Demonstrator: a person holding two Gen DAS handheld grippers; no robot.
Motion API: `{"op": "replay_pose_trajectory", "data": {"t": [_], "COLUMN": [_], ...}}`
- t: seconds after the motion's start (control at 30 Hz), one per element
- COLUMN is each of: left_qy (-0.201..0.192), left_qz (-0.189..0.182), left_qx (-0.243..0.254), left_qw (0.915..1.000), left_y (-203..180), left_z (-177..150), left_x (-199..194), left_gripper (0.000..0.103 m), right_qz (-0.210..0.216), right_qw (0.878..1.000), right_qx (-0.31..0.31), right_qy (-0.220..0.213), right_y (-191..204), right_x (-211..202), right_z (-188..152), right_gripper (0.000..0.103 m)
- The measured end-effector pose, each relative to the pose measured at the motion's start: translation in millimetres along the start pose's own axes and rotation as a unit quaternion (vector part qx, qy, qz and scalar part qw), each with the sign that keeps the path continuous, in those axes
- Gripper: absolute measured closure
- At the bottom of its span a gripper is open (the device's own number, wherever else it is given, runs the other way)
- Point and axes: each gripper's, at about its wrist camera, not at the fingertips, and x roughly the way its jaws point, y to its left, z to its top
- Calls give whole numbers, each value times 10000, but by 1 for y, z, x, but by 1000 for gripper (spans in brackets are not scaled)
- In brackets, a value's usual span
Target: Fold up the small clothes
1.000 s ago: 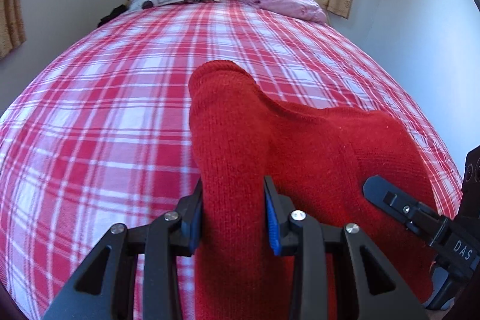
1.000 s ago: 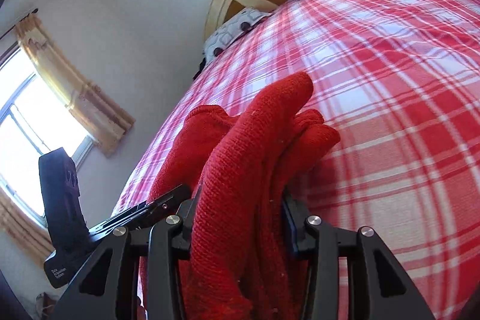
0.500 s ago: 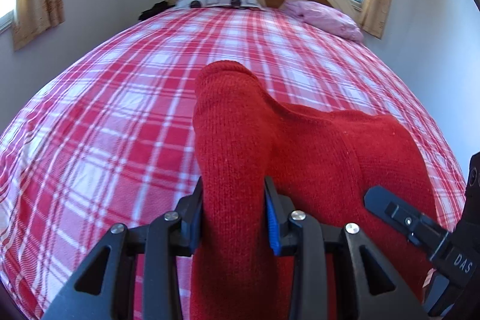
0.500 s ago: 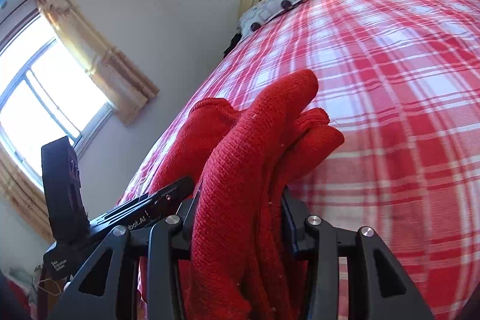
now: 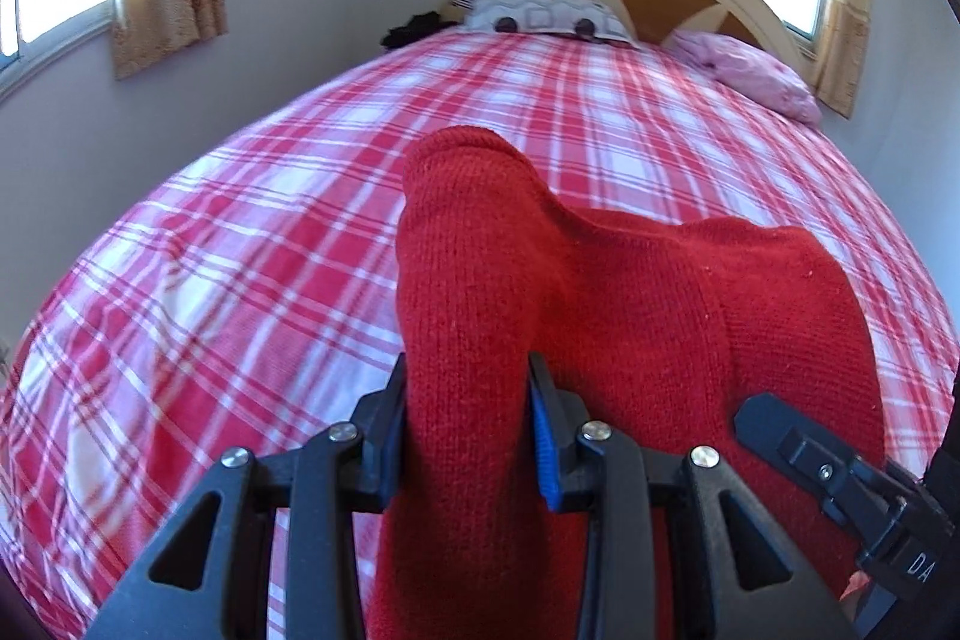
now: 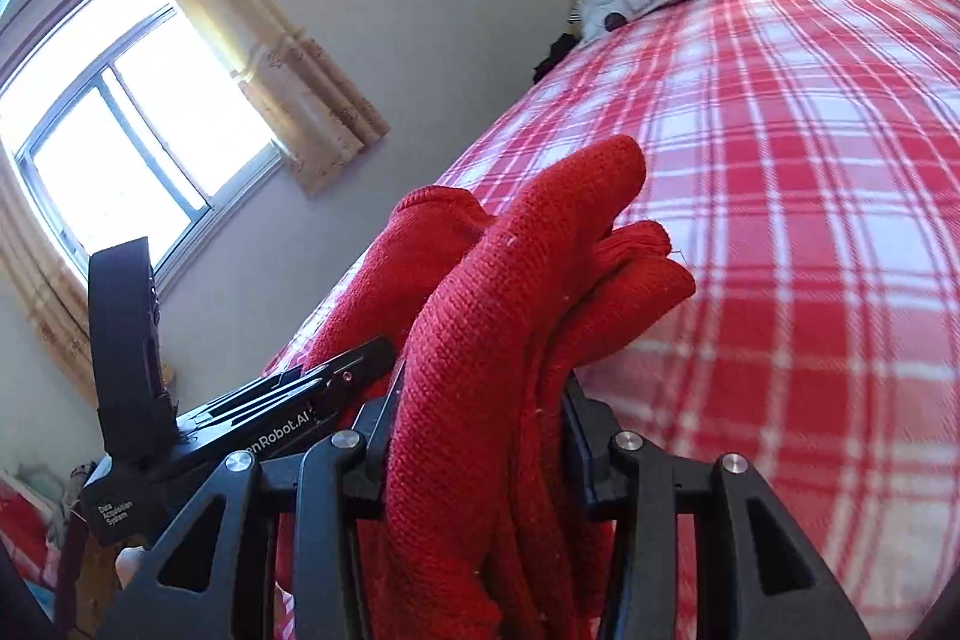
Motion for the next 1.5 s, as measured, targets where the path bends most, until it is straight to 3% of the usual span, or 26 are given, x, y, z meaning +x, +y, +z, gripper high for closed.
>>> {"op": "replay_pose_trajectory", "data": {"t": [0.17,0.4,0.7,0.83,0.97,1.03,1.1,1.13,1.2,1.3,1.5], "left_qy": [-32,166,234,89,64,79,102,109,112,73,50], "left_qz": [374,373,363,264,397,465,477,506,600,786,966], "left_qx": [133,-70,-206,-481,-477,-500,-534,-547,-539,-411,-297], "left_qw": [9992,9991,9989,9985,9980,9976,9974,9972,9967,9960,9949], "left_y": [7,21,33,49,56,58,59,59,58,54,48], "left_z": [6,3,-6,-16,-34,-41,-42,-43,-43,-45,-52], "left_x": [18,38,36,10,-6,-9,-9,-9,-10,-13,-9], "left_gripper": [67,67,48,36,34,33,33,33,33,33,33], "right_qz": [-28,-391,-277,-319,-1005,-1155,-1076,-1015,-900,-1016,-1226], "right_qw": [10000,9986,9965,9983,9924,9878,9873,9871,9856,9825,9841], "right_qx": [15,-12,494,389,-559,-906,-1131,-1227,-1432,-1548,-1155], "right_qy": [93,345,615,277,-448,-525,-305,-186,3,182,557], "right_y": [-1,-14,-39,-34,2,17,29,34,45,48,25], "right_x": [28,53,62,33,-17,-29,-29,-27,-24,-15,-1], "right_z": [2,0,0,-3,-19,-25,-31,-34,-44,-56,-62], "right_gripper": [60,60,50,49,49,49,51,59,64,64,64]}}
